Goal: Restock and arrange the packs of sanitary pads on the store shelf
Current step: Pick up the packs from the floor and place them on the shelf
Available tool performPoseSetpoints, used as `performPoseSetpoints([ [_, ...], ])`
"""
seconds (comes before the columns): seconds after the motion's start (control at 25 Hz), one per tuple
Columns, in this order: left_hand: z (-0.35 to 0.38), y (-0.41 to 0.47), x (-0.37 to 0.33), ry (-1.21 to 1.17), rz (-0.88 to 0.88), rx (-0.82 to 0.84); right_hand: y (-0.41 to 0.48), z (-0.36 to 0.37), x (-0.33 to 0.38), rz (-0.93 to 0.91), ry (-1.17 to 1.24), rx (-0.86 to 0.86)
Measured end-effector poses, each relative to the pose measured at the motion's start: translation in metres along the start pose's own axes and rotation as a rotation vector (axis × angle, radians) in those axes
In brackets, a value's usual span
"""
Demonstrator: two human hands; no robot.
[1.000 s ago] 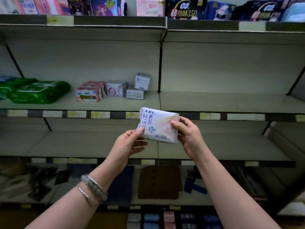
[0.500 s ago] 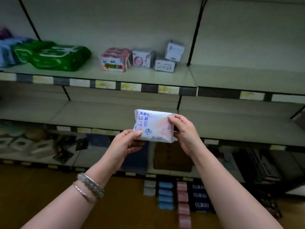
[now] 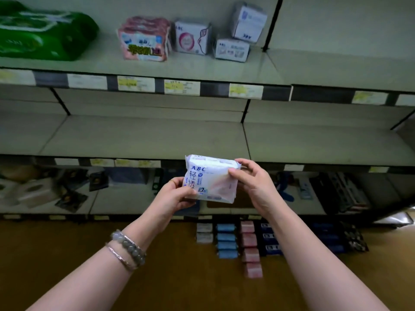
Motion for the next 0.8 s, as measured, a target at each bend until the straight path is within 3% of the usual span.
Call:
performPoseSetpoints([
  [0.4, 0.023, 0.108, 0.129, 0.087, -0.096, -0.073, 0.068, -0.052, -0.133, 0.066, -0.291, 0.157],
  [0.6, 0.016, 0.172, 0.253, 0.092, -0.182, -0.069, 0.112, -0.070, -0.273, 0.155, -0.250, 0.204],
  [0.8, -0.016, 0.237, 0.389, 0.192, -0.158, -0.054, 0.155, -0.069, -0.432, 0.222, -0.317, 0.236],
])
Point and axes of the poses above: each hand's wrist, its own y-axis towards the middle knuckle, its own z-axis out of the palm, x = y × z, the point moved 2 cm from there along y, towards the middle knuckle
